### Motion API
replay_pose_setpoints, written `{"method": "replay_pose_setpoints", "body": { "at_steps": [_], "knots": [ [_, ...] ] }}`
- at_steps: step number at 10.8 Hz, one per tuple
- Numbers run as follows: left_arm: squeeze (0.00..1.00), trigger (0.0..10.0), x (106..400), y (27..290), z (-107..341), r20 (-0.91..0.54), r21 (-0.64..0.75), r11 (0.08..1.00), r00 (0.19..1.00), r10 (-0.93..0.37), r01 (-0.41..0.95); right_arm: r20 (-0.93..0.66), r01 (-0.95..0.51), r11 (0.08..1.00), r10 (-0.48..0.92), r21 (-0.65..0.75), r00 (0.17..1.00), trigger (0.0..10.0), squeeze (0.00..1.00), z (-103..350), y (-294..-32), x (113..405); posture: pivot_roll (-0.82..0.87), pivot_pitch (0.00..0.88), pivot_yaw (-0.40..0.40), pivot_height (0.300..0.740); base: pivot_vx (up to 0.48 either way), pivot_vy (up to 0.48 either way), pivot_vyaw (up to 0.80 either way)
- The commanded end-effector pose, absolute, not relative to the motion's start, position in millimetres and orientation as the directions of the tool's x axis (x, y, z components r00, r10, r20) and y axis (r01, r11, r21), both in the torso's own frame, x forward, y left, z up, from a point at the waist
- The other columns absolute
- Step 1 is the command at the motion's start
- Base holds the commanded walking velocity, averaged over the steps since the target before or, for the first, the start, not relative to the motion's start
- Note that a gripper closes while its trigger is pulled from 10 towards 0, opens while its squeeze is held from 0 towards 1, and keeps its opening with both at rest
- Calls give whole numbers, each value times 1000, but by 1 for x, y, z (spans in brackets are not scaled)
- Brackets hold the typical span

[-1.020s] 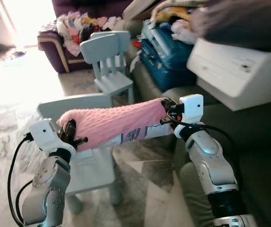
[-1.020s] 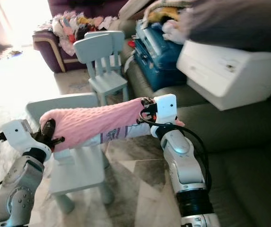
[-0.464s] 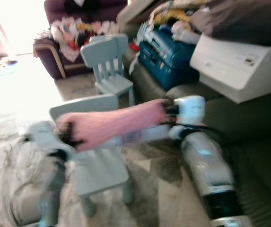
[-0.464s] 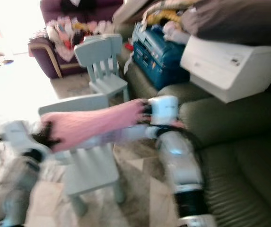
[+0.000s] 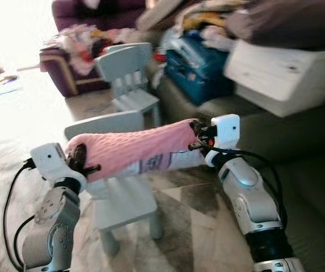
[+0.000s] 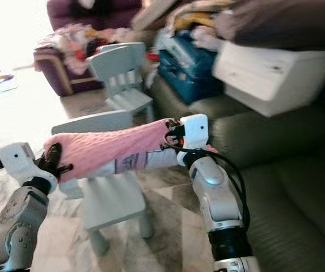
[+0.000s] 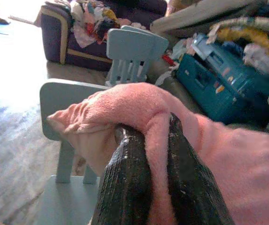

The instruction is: Move the pillow to the sofa

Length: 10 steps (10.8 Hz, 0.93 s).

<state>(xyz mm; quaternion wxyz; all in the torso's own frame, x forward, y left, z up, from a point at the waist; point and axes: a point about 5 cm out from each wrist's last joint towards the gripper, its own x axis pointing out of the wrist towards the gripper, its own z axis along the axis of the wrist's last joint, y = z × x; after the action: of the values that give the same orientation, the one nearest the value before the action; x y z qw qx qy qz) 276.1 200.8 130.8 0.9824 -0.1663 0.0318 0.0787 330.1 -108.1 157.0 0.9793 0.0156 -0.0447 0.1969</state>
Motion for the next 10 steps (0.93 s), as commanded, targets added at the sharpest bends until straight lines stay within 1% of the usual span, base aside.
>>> {"method": "replay_pose_setpoints", "body": {
  "at_steps": [1,2,4,7,8,10],
  "knots": [
    [0,10000,279,212,134,-71,-228,944,971,230,-240,120,-367,930,363,9,924,10000,0,165,-112,333,-234,0,61,740,0,0,-800],
    [0,10000,279,218,133,-70,-201,941,962,263,-271,119,-367,930,363,11,924,10000,0,165,-112,333,-232,0,62,740,0,0,-800],
    [0,10000,280,220,136,-42,-179,964,980,192,-197,119,-367,930,363,14,924,10000,0,165,-111,333,-231,0,61,740,0,0,-800],
    [0,10000,282,222,139,-13,-212,958,981,195,-193,116,-367,930,362,16,925,10000,0,165,-111,334,-229,0,57,740,0,0,-800],
    [0,10000,285,219,143,15,-254,955,986,164,-154,116,-369,929,365,17,924,10000,0,165,-110,334,-229,0,56,740,0,0,-800],
    [0,10000,289,218,147,39,-273,949,984,174,-157,117,-370,929,366,16,923,10000,0,165,-110,334,-234,0,56,740,0,0,-800]
  ]
}}
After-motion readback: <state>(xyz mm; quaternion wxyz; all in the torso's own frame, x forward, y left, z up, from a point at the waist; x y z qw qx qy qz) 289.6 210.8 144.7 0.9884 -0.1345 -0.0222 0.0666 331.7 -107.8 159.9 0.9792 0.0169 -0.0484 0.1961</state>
